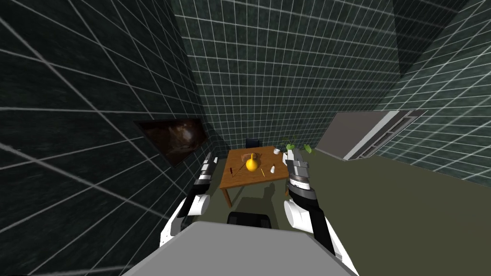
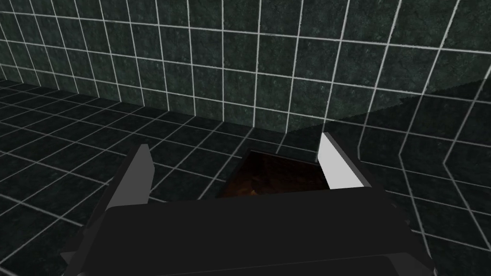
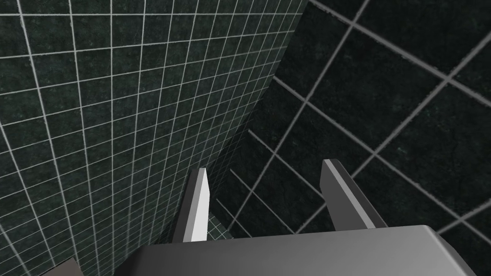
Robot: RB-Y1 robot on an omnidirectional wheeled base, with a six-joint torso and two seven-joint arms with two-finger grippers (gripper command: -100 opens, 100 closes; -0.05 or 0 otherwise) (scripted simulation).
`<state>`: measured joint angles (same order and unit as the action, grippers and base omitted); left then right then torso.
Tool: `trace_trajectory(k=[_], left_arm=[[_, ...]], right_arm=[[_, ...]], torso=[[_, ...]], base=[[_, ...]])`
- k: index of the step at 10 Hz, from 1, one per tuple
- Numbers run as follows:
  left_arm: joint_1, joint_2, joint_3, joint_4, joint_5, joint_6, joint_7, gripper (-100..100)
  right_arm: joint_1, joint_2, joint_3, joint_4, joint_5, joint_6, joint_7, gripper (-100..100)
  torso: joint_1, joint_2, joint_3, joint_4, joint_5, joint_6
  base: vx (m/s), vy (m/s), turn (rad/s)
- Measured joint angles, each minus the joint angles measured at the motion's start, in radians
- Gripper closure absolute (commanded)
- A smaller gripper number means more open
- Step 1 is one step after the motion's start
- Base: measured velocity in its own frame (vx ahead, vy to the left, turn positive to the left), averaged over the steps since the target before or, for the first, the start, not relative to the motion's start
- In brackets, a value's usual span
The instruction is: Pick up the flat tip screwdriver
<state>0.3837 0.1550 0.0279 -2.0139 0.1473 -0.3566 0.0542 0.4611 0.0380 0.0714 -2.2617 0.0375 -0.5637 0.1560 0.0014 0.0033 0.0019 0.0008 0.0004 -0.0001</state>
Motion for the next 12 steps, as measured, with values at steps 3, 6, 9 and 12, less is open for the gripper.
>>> trace_trajectory(k=[3,6,9,12], left_arm=[[-0.012,0.012,0.008,0.048,0.036,0.070,0.038,-100],[-0.057,0.012,0.017,0.128,0.072,0.141,0.073,-100],[-0.087,0.018,0.027,0.215,0.120,0.208,0.126,-100],[-0.118,0.025,0.040,0.278,0.164,0.285,0.171,-100]], right_arm=[[0.000,0.000,0.000,0.000,0.000,0.000,0.000,0],[0.000,0.000,0.000,0.000,0.000,0.000,0.000,0],[0.000,0.000,0.000,0.000,0.000,0.000,0.000,0],[0.000,0.000,0.000,0.000,0.000,0.000,0.000,0]], torso=[[0.000,0.000,0.000,0.000,0.000,0.000],[0.000,-0.001,0.000,0.000,0.000,0.000],[-0.001,-0.001,0.000,0.000,0.000,0.001],[-0.002,-0.002,-0.001,0.000,0.000,0.001]], base=[[-0.043,0.025,0.105],[-0.036,0.025,0.110],[-0.028,0.016,0.094],[-0.012,0.000,0.080]])
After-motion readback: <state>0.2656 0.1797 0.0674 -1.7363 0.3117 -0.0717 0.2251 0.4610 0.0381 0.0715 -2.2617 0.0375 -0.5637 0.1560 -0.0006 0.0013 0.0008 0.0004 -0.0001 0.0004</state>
